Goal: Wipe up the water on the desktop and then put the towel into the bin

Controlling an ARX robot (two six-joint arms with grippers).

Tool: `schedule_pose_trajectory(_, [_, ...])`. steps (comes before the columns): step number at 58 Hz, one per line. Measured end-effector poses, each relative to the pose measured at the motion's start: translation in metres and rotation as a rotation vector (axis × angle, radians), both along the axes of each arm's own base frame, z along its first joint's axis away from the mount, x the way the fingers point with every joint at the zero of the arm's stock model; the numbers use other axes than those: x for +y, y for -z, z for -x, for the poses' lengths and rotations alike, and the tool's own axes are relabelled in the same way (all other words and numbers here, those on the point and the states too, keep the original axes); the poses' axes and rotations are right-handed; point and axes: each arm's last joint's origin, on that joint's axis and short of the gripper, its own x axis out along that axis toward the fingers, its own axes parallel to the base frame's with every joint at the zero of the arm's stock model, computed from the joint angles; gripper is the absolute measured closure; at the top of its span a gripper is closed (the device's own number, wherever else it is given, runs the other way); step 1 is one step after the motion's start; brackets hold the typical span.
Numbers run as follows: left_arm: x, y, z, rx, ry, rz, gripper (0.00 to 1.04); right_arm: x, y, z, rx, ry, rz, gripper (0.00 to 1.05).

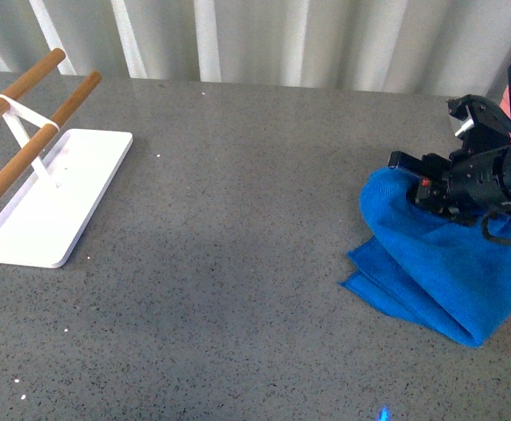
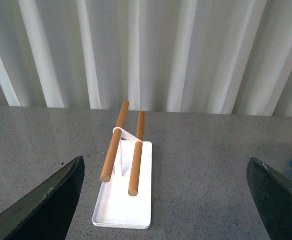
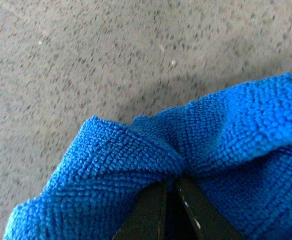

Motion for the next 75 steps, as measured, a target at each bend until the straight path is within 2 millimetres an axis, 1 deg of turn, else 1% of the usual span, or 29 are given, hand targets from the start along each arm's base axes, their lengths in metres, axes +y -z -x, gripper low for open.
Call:
schedule_pose_trajectory(10, [0.0, 0.0, 0.0, 0.0, 0.0, 0.0, 0.07, 0.003, 0.004, -0.04, -0.025, -0.02, 0.032, 1.01])
schedule_pose_trajectory(17, [0.0, 0.0, 0.0, 0.0, 0.0, 0.0, 0.07, 0.016, 0.002, -0.065, -0.047, -0.063, 0.035, 1.01])
schedule_pose_trajectory(19, [0.0, 0.0, 0.0, 0.0, 0.0, 0.0, 0.07, 0.023, 0.001, -0.074, -0.055, -0.081, 0.036, 1.01])
schedule_pose_trajectory(20, [0.0, 0.0, 0.0, 0.0, 0.0, 0.0, 0.07, 0.025, 0.003, -0.074, -0.052, -0.086, 0.037, 1.01])
schedule_pose_trajectory(21, [0.0, 0.0, 0.0, 0.0, 0.0, 0.0, 0.07, 0.029, 0.0, -0.08, -0.061, -0.096, 0.037, 1.01])
schedule_pose_trajectory(23, [0.0, 0.0, 0.0, 0.0, 0.0, 0.0, 0.07, 0.033, 0.0, -0.083, -0.064, -0.107, 0.035, 1.01])
schedule_pose_trajectory(28, [0.0, 0.0, 0.0, 0.0, 0.0, 0.0, 0.07, 0.055, -0.001, -0.097, -0.08, -0.159, 0.025, 1.01])
schedule_pose_trajectory(31, [0.0, 0.0, 0.0, 0.0, 0.0, 0.0, 0.07, 0.067, -0.002, -0.101, -0.085, -0.19, 0.013, 1.01])
schedule_pose_trajectory(38, [0.0, 0.0, 0.0, 0.0, 0.0, 0.0, 0.07, 0.104, -0.002, -0.107, -0.095, -0.283, -0.028, 1.01])
schedule_pose_trajectory(43, [0.0, 0.0, 0.0, 0.0, 0.0, 0.0, 0.07, 0.134, -0.003, -0.102, -0.095, -0.348, -0.068, 1.01])
schedule_pose_trajectory(45, [0.0, 0.0, 0.0, 0.0, 0.0, 0.0, 0.07, 0.141, -0.003, -0.099, -0.093, -0.362, -0.082, 1.01])
schedule_pose_trajectory(50, [0.0, 0.0, 0.0, 0.0, 0.0, 0.0, 0.07, 0.153, 0.001, -0.091, -0.082, -0.382, -0.101, 1.01])
schedule_pose_trajectory(53, [0.0, 0.0, 0.0, 0.0, 0.0, 0.0, 0.07, 0.157, 0.004, -0.082, -0.073, -0.388, -0.112, 1.01])
schedule_pose_trajectory(58, [0.0, 0.0, 0.0, 0.0, 0.0, 0.0, 0.07, 0.155, 0.003, -0.064, -0.049, -0.41, -0.148, 1.01])
schedule_pose_trajectory(64, [0.0, 0.0, 0.0, 0.0, 0.0, 0.0, 0.07, 0.148, 0.004, -0.04, -0.013, -0.429, -0.177, 1.01])
schedule_pose_trajectory(67, [0.0, 0.0, 0.0, 0.0, 0.0, 0.0, 0.07, 0.142, 0.003, -0.025, 0.007, -0.437, -0.195, 1.01])
schedule_pose_trajectory(70, [0.0, 0.0, 0.0, 0.0, 0.0, 0.0, 0.07, 0.133, 0.002, -0.008, 0.034, -0.441, -0.226, 1.01])
schedule_pose_trajectory(75, [0.0, 0.0, 0.0, 0.0, 0.0, 0.0, 0.07, 0.122, 0.001, 0.012, 0.068, -0.438, -0.24, 1.01])
